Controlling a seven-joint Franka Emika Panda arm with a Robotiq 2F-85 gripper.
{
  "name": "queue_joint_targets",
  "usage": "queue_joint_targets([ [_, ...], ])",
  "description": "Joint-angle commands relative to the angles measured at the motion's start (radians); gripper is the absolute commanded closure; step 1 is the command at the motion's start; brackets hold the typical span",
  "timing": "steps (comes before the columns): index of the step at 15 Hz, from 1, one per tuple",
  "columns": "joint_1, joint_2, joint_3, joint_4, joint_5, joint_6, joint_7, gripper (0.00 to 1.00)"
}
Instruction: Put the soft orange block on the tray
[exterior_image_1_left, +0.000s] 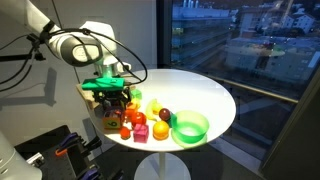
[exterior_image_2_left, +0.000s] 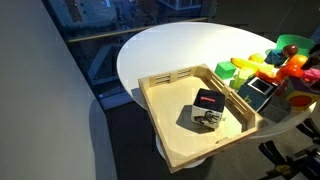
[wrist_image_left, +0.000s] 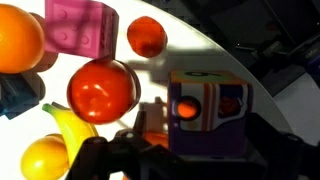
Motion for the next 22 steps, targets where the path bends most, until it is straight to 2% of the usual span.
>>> queue_joint_targets([
  [1,-0.01,-0.03,0.008,0.001,0.007,-0.043,0.005,0.0],
  [16,-0.008,0.007,0.043,0.002,-0.017,-0.02,0.036,0.0],
  [22,-0.018,0.063,0.055,0.001,-0.046,0.023,0.077,0.0],
])
